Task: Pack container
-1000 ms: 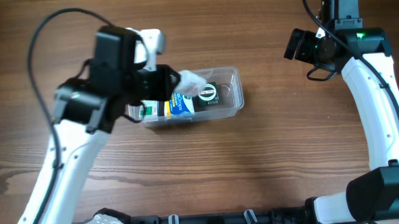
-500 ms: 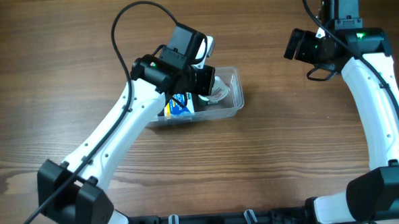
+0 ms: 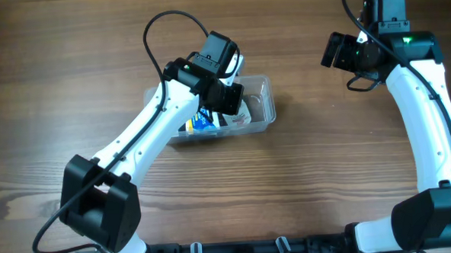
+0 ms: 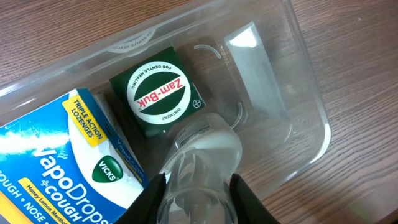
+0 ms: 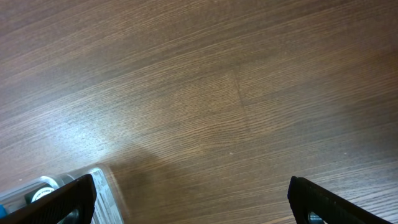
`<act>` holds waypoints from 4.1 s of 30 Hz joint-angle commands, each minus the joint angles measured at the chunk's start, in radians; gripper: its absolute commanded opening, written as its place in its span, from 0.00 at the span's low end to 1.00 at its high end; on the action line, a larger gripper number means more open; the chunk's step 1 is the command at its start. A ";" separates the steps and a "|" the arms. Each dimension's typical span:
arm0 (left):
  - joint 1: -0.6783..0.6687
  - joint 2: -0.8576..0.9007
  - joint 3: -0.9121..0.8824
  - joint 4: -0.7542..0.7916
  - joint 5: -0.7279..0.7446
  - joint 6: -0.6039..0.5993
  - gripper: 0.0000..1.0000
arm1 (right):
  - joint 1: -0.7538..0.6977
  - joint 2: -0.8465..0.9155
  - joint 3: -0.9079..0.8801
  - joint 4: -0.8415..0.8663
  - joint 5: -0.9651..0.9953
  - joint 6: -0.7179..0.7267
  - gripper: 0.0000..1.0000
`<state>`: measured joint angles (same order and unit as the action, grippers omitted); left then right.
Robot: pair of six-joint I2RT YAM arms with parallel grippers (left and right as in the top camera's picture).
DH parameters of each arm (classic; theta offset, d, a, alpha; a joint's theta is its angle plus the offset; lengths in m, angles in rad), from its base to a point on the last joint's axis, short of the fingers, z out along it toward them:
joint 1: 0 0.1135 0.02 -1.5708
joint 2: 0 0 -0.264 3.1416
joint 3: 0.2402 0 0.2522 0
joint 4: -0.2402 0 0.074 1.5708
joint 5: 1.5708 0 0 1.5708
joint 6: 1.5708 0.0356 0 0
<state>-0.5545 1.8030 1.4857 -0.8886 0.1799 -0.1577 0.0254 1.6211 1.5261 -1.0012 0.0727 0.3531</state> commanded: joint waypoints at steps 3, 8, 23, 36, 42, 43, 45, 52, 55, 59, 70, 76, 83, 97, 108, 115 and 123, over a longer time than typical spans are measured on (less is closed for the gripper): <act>0.000 -0.002 0.006 0.002 0.001 0.024 0.28 | 0.001 0.010 -0.002 0.003 0.016 -0.012 1.00; 0.000 -0.002 0.006 0.010 0.002 0.024 0.50 | 0.001 0.010 -0.002 0.003 0.016 -0.011 1.00; 0.126 -0.484 0.066 -0.084 -0.098 -0.041 1.00 | 0.001 0.010 -0.002 0.003 0.016 -0.011 1.00; 0.350 -1.144 0.066 -0.612 -0.110 -0.121 1.00 | 0.001 0.010 -0.002 0.003 0.016 -0.011 1.00; 0.350 -1.170 0.066 -0.734 -0.111 -0.113 1.00 | 0.001 0.010 -0.002 0.003 0.016 -0.011 1.00; 0.350 -1.170 0.066 -0.769 -0.111 -0.113 1.00 | 0.001 0.010 -0.002 0.003 0.016 -0.011 1.00; 0.350 -1.170 0.066 -0.795 -0.119 -0.112 1.00 | 0.001 0.010 -0.002 0.003 0.016 -0.011 1.00; 0.350 -1.170 0.065 -0.795 -0.121 -0.113 1.00 | 0.001 0.010 -0.002 0.003 0.016 -0.011 1.00; 0.350 -1.173 0.029 -0.788 -0.122 -0.111 1.00 | 0.001 0.010 -0.002 0.003 0.016 -0.011 1.00; 0.363 -1.316 -0.183 -0.584 -0.118 -0.048 1.00 | 0.001 0.010 -0.002 0.003 0.016 -0.011 1.00; 0.441 -1.772 -0.942 0.098 0.024 0.053 1.00 | 0.001 0.010 -0.002 0.003 0.016 -0.011 1.00; 0.442 -1.791 -1.128 0.343 0.068 0.155 1.00 | 0.001 0.010 -0.002 0.003 0.016 -0.011 1.00; 0.507 -1.800 -1.202 0.393 0.071 0.174 1.00 | 0.001 0.010 -0.002 0.003 0.016 -0.011 1.00; 0.546 -1.800 -1.337 0.592 0.101 0.174 1.00 | 0.001 0.010 -0.002 0.003 0.016 -0.011 1.00; 0.575 -1.800 -1.338 0.747 0.105 0.177 1.00 | 0.001 0.010 -0.002 0.003 0.016 -0.011 1.00; 0.586 -1.800 -1.338 0.881 0.108 0.177 1.00 | 0.001 0.010 -0.002 0.003 0.016 -0.011 1.00; 0.624 -1.800 -1.338 1.009 0.108 0.177 1.00 | 0.001 0.010 -0.002 0.003 0.016 -0.011 1.00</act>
<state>0.0555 0.0135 0.1482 0.0952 0.2794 0.0032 0.0254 1.6211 1.5261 -1.0016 0.0727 0.3531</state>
